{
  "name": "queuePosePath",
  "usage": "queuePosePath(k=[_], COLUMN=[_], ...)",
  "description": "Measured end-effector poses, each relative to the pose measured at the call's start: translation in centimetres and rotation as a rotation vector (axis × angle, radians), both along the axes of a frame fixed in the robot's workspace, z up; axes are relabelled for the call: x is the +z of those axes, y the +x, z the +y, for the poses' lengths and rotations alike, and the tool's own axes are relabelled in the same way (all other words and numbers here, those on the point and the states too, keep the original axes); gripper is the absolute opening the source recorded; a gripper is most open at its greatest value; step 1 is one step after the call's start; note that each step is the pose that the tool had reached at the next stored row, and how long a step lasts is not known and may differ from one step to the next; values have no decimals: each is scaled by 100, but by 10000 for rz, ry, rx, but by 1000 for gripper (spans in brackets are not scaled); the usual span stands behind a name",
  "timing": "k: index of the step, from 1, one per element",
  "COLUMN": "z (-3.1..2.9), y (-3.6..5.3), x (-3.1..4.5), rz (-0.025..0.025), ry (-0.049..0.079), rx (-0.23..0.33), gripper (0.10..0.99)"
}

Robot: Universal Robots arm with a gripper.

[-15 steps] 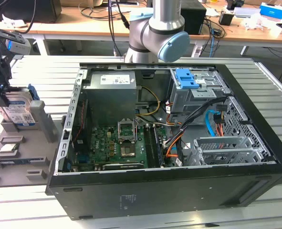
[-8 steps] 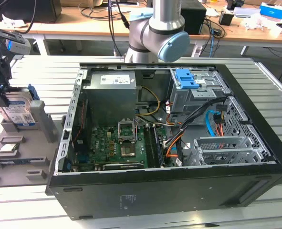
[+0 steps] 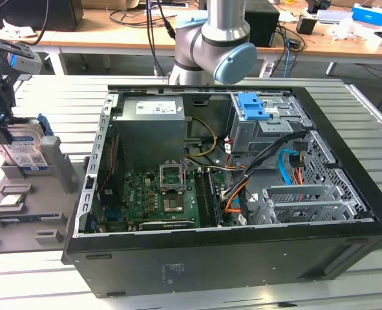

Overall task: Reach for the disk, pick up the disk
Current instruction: 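Pick up the disk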

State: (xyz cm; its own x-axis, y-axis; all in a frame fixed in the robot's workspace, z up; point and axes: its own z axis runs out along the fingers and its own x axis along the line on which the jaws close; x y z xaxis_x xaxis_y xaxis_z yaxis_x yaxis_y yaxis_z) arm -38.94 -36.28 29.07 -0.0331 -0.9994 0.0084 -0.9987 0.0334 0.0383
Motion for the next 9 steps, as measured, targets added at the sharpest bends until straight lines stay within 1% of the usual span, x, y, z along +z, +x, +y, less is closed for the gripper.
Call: queuePosePath(k=[5,9], z=[1,3], y=[4,8], x=[75,154], rz=[0,1], ry=[0,0], rx=[0,2], gripper=[369,369])
